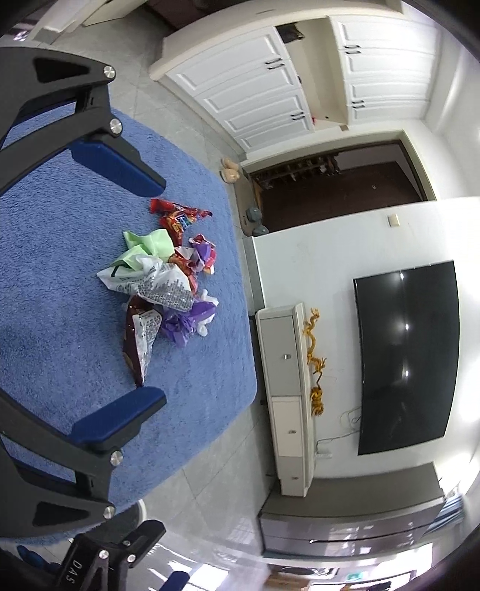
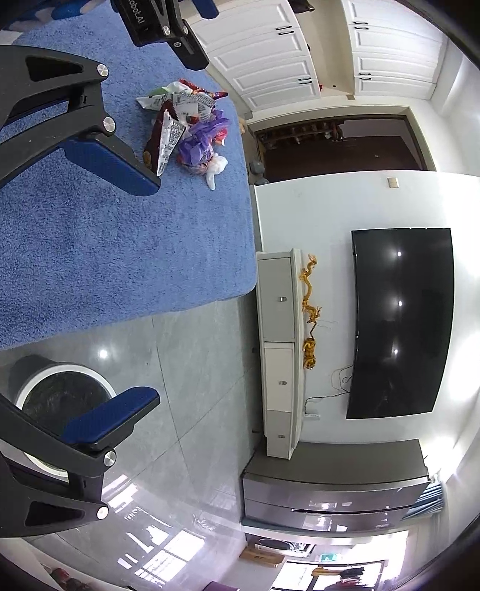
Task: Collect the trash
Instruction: 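Move both tools toward the pile of wrappers on the blue rug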
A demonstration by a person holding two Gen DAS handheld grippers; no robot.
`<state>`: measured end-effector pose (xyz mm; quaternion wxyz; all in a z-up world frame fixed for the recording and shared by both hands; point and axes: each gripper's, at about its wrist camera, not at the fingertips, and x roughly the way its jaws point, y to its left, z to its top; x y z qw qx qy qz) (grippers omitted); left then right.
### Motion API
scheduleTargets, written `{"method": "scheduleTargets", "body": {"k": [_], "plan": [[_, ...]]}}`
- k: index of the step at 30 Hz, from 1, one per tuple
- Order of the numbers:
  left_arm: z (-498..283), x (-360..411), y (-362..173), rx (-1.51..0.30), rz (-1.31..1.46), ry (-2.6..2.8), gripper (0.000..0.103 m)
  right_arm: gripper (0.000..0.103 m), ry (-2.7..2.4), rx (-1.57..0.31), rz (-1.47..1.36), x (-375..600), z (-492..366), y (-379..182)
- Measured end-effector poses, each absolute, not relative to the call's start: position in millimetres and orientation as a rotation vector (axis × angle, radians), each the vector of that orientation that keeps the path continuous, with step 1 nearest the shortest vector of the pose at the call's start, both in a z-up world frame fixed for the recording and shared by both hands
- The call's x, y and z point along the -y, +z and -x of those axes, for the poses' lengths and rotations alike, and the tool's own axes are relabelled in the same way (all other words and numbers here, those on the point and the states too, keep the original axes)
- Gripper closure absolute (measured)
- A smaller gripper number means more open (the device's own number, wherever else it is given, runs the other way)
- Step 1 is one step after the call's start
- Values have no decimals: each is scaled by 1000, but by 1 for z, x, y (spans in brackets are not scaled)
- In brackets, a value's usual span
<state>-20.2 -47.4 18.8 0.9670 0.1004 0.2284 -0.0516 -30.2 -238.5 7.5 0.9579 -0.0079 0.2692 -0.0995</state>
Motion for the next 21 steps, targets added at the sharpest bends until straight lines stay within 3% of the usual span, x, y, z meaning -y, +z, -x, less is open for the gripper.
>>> {"method": "scheduleTargets", "body": {"k": [21], "plan": [[-9,49,28,-489,-136,-222,0,0,-199,-602,-32,289,34,48]]}}
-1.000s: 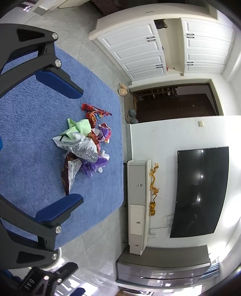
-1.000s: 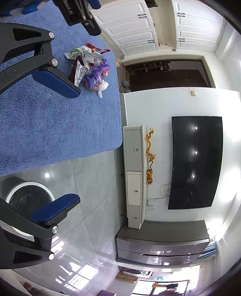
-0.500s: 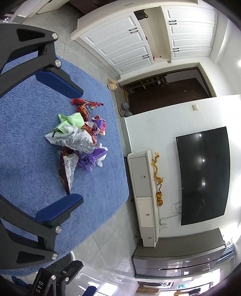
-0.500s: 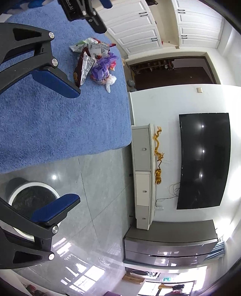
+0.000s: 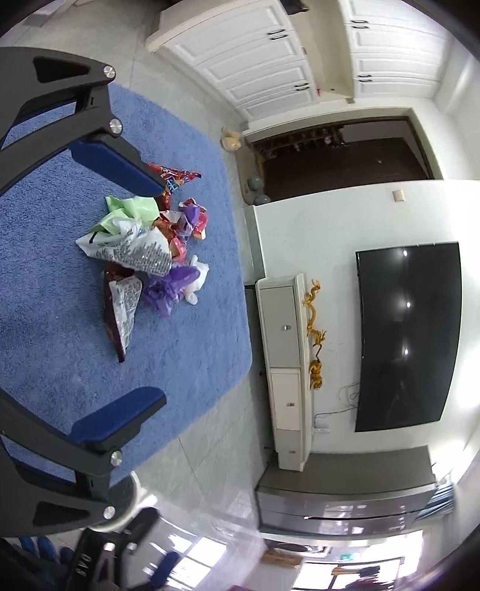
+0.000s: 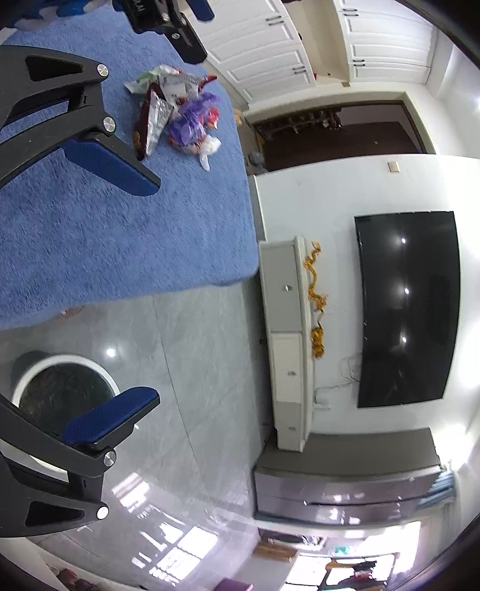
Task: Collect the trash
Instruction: 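Move both tools toward the pile of wrappers on the blue rug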
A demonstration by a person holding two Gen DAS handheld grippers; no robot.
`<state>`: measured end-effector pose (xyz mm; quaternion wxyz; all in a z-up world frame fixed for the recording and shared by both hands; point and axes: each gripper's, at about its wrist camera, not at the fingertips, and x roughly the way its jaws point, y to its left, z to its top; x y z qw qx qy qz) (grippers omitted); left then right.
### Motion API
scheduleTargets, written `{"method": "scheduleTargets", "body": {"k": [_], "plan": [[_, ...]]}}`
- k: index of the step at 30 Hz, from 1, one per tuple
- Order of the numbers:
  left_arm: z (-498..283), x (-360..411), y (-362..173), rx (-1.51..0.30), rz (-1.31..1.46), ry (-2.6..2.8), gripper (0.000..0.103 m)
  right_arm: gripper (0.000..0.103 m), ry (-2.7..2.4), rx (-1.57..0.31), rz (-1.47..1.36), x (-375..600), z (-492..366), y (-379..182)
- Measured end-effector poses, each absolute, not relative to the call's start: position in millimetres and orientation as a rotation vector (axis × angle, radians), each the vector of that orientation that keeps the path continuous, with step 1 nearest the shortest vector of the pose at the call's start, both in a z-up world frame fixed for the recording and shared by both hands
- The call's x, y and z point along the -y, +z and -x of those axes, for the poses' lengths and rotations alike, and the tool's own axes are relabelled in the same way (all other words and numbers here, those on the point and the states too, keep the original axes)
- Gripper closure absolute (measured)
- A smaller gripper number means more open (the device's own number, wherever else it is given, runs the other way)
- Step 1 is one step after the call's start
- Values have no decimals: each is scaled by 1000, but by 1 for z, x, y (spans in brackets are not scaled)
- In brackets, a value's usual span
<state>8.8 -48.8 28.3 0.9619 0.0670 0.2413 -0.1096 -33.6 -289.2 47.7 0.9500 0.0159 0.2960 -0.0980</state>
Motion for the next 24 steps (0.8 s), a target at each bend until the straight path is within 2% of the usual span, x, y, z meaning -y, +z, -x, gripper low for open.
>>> {"method": "scheduleTargets", "body": {"k": [10,24], "plan": [[-30,-24,30,-477,-82,-112,0,0,-207,-625,2,280,29,66],[-51,-129,-2,-553,-69,21,0,0,-256,-603,67,269,14,111]]}}
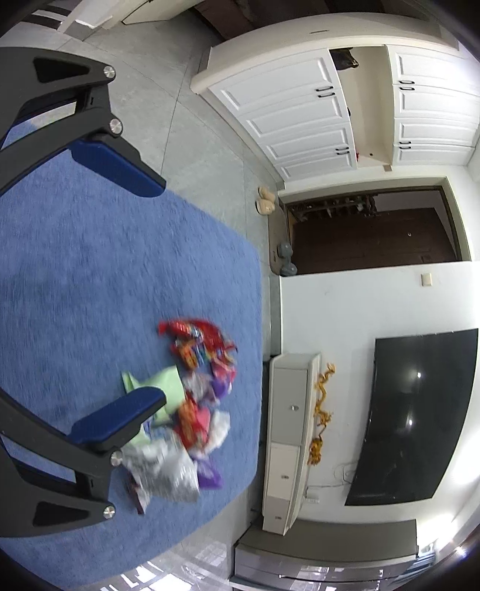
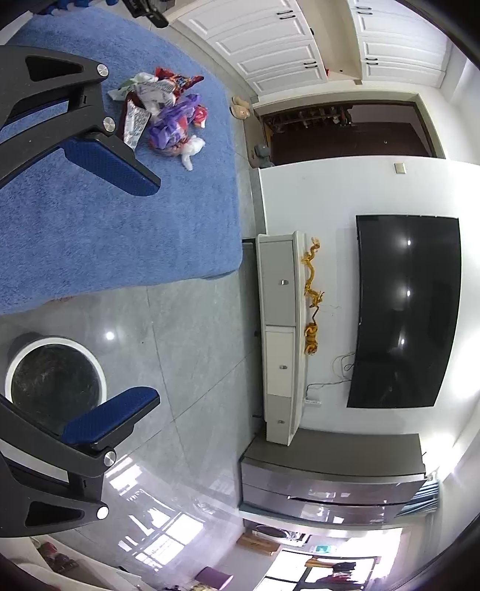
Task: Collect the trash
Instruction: 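Move both tools toward the pile of wrappers on the blue rug, then grasp the red chip bag with left tool while right tool grasps the silver-brown wrapper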
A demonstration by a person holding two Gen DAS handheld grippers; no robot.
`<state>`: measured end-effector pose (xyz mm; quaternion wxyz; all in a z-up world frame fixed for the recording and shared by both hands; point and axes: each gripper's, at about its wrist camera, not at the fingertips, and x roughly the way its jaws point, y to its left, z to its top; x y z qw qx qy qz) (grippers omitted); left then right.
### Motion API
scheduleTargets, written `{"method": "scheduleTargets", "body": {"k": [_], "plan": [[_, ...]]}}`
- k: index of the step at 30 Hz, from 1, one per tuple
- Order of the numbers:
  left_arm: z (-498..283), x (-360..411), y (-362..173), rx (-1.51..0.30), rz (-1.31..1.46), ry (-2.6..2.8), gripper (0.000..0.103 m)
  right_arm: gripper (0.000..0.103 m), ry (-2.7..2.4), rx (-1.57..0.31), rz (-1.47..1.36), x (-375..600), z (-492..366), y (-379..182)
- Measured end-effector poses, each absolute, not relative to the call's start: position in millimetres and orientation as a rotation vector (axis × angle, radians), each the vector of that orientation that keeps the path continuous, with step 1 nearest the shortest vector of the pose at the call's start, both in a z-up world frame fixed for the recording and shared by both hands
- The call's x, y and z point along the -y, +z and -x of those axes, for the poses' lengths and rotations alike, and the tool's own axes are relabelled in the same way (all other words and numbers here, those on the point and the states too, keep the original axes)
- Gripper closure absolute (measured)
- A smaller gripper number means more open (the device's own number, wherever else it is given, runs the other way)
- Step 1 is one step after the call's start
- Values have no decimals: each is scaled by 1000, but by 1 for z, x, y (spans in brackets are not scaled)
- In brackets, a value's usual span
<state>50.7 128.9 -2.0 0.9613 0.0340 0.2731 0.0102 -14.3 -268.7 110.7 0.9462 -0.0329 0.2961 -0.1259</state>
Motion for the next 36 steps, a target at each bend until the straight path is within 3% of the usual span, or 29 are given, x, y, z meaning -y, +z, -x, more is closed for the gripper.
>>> {"method": "scheduleTargets", "body": {"k": [11,20,24,27,36], "plan": [[-71,-176,-23,-657,-16,-12,1,0,-93,-660,57,232,-36,92],[-94,-151,-45,-768,33,-196,19,8,115,-817,67,192,-72,35],[-108,-140,-46,-795,65,-268,26,16,197,-873,82,179,-77,14],[-119,-135,-45,-799,74,-293,26,22,254,-902,94,171,-83,3],[-164,-125,-39,-795,66,-283,26,23,376,-937,156,156,-106,-21]]}}
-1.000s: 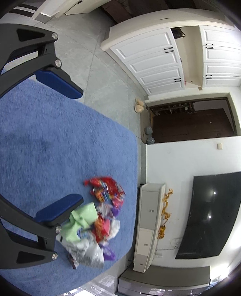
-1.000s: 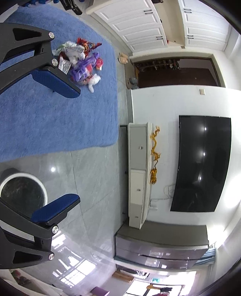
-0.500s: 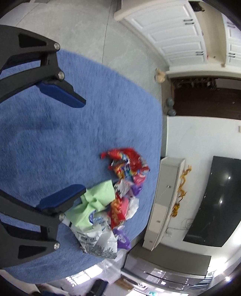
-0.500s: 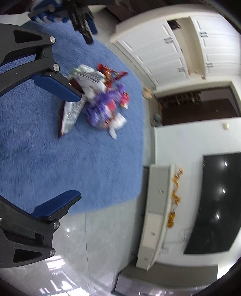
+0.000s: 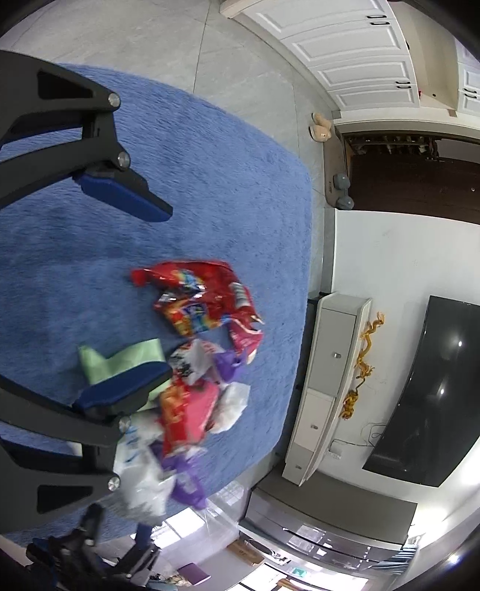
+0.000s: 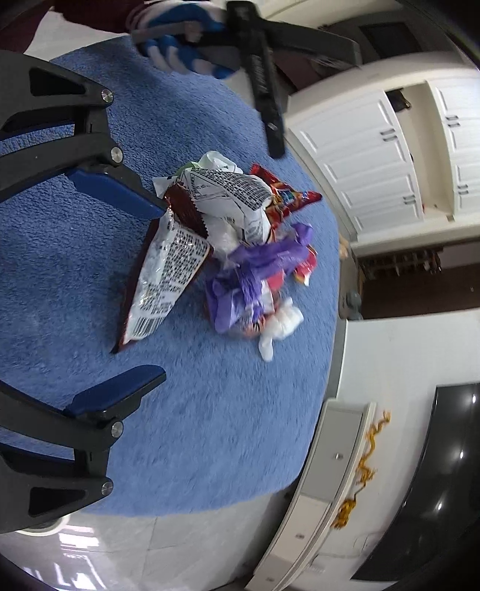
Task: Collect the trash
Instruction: 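Grasp the red chip bag with left tool while right tool grasps the silver-brown wrapper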
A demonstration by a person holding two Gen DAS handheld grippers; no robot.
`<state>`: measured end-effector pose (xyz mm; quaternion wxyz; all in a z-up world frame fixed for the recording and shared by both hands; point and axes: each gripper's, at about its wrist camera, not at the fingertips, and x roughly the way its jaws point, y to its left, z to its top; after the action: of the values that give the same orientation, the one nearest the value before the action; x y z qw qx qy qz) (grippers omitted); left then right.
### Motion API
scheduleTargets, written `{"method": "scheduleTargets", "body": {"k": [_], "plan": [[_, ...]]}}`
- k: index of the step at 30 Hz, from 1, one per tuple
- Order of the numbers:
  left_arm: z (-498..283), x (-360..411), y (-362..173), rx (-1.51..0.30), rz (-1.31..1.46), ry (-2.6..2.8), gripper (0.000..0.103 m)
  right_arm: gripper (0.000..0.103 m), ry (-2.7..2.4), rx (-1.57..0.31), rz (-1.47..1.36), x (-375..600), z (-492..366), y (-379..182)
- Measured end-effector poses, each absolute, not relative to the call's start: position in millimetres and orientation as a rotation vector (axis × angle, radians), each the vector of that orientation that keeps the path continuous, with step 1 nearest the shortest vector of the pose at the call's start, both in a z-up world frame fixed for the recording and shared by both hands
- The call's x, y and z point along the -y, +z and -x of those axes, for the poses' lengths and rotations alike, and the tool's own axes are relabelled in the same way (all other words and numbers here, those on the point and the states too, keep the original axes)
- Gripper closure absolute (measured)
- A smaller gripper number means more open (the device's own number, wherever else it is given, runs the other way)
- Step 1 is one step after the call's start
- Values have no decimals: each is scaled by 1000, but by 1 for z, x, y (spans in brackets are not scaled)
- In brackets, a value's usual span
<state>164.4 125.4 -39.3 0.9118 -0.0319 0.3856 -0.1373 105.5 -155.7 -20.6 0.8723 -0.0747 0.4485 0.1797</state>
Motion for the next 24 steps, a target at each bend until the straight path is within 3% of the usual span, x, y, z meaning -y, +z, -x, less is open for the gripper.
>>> {"method": "scheduleTargets", "body": {"k": [5,8,10,17,24], "plan": [[-191,-114,-47,-810,41,-279,26,24,435,-952,192,152,-117,-31],[-206,-109,-53,-826,32,-269,26,33,463,-966,210,152,-124,-39],[-215,-108,-57,-837,32,-258,27,48,481,-977,215,153,-129,-43],[-225,-103,-73,-879,32,-255,61,68,493,-981,201,168,-131,-51],[-208,-106,-66,-849,19,-221,76,75,452,-977,115,195,-122,-40]]}}
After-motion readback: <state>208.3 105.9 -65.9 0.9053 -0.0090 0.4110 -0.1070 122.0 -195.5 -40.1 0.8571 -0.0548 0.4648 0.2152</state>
